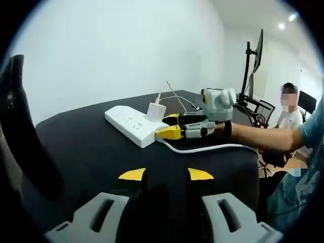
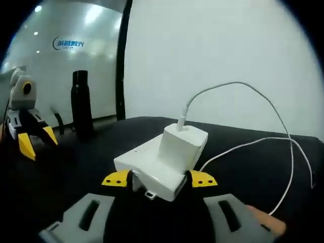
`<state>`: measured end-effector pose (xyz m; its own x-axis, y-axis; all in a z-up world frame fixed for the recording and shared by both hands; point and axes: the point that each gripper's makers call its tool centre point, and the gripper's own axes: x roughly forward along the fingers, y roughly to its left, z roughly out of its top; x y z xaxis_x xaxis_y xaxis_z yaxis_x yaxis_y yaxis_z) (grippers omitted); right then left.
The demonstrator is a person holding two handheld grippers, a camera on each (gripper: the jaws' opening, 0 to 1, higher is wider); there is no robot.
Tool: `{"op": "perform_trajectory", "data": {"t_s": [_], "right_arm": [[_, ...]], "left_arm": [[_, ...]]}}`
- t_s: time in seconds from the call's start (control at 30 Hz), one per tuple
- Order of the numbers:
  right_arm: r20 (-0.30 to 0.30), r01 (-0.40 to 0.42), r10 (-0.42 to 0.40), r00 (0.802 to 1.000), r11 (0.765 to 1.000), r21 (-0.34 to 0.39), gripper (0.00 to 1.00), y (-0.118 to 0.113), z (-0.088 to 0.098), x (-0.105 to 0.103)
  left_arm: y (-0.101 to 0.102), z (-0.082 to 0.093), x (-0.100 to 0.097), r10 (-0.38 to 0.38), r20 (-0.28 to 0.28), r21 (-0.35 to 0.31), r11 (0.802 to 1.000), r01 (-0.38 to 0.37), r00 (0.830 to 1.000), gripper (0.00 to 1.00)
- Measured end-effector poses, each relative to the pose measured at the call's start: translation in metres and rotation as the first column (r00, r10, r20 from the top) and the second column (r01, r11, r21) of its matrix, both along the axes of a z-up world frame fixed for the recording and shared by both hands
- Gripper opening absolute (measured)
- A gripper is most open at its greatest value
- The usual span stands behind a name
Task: Connect the charging cable to the phone, plug the charger into the socket, and turn on the power strip switch to charge the phone.
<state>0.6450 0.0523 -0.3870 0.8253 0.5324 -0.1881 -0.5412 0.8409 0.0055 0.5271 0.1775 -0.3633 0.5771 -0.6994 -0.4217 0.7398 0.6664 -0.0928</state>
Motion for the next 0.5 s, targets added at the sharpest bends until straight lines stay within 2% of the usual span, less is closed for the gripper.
{"op": "perform_trajectory", "data": {"t_s": [0.1,0.17,0.2,0.23,0.27,0.43,0.5], "right_arm": [[-0.011,-0.015,0.015,1.0,1.0,0.014,0.39,-0.002,0.002,-0.004],[-0.014,-0.022,0.021,1.0,1.0,-0.007,0.34,-0.005,0.002,-0.007],[-0.02,-0.016,0.016,1.0,1.0,-0.001,0.3,-0.007,0.002,-0.006],[-0.054,-0.027,0.029,0.998,0.999,0.045,0.28,-0.008,0.001,-0.009],[-0.059,-0.02,0.023,0.998,0.999,0.042,0.26,-0.012,0.0,-0.01],[-0.042,-0.004,0.005,0.999,1.0,0.012,0.21,-0.014,-0.001,-0.012],[-0.035,0.005,-0.004,0.999,1.0,0.016,0.2,-0.02,0.005,-0.017]], "left_arm": [[0.0,-0.001,0.0,0.001,0.0,0.007,1.0,-0.001,1.0,0.26],[-0.001,-0.001,-0.001,0.002,-0.001,0.011,1.0,-0.002,1.0,0.26],[-0.001,-0.001,-0.001,0.004,0.0,0.012,1.0,-0.004,1.0,0.26],[-0.002,0.001,-0.001,0.004,0.003,0.011,1.0,-0.004,1.0,0.26],[-0.003,0.002,-0.002,0.004,0.004,0.01,1.0,-0.004,1.0,0.26],[-0.01,0.008,-0.003,0.001,0.016,0.024,1.0,-0.001,1.0,0.26],[-0.012,0.012,-0.002,-0.005,0.024,0.025,1.0,0.004,1.0,0.26]]}}
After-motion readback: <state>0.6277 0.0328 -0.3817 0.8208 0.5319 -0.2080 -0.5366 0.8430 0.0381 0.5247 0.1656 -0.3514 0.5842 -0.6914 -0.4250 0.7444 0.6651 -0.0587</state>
